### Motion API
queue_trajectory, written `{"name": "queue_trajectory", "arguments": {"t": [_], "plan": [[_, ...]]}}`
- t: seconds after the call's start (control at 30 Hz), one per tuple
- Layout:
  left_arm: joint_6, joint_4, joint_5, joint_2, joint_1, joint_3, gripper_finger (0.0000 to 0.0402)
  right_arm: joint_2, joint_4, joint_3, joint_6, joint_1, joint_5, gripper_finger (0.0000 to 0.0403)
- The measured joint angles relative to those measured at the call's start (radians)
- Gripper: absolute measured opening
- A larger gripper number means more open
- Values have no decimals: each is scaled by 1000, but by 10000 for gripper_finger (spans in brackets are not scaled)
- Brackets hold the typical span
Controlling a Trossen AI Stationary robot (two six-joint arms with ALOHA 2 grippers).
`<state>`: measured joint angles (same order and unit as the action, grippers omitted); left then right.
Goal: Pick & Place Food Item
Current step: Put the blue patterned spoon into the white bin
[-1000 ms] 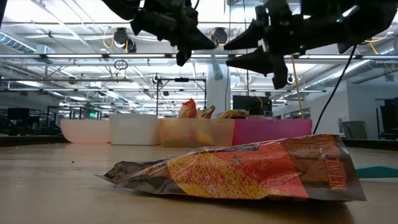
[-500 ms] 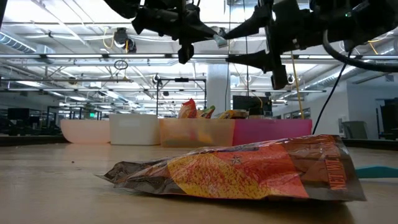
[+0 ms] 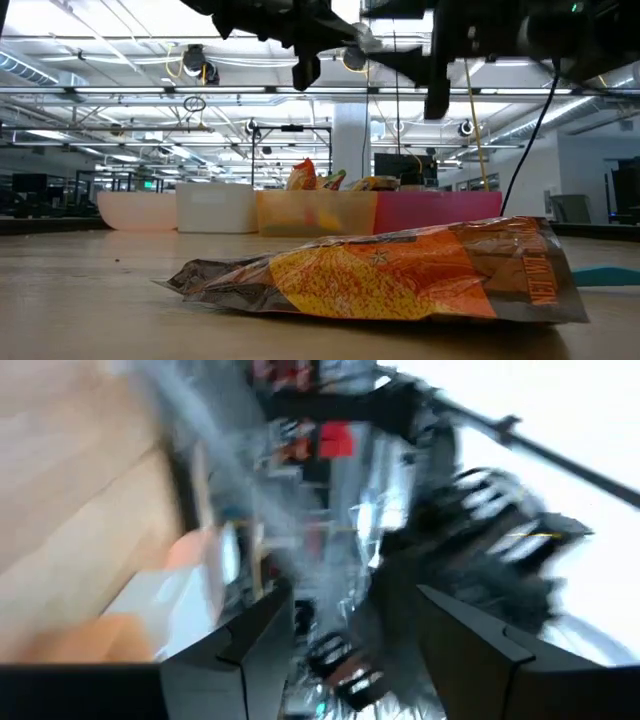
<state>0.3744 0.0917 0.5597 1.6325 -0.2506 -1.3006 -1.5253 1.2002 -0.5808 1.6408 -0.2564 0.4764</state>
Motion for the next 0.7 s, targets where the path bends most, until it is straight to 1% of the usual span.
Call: {"name": "queue_trajectory", "arguments": {"t": [0.13, 0.23, 0.3, 0.4, 0.5, 0.6, 0.7], "plan": [[22, 0, -54, 2, 31, 0, 11, -1, 47, -2, 12, -45, 22, 196], [45, -18, -71, 2, 57, 0, 10, 4, 76, -2, 6, -71, 50, 196], [60, -32, -92, 0, 76, 0, 6, 2, 56, -2, 40, -89, 47, 196], [81, -38, -122, 3, 100, 1, 10, 1, -16, -3, 108, -110, 39, 196], [96, -41, -145, 3, 117, 1, 12, -11, -54, -2, 47, -119, 47, 193], [105, -41, -175, 3, 135, 1, 6, -6, -45, -3, -35, -131, 47, 174], [122, -42, -209, 3, 153, 1, 11, -9, -53, -3, -95, -148, 47, 135]]}}
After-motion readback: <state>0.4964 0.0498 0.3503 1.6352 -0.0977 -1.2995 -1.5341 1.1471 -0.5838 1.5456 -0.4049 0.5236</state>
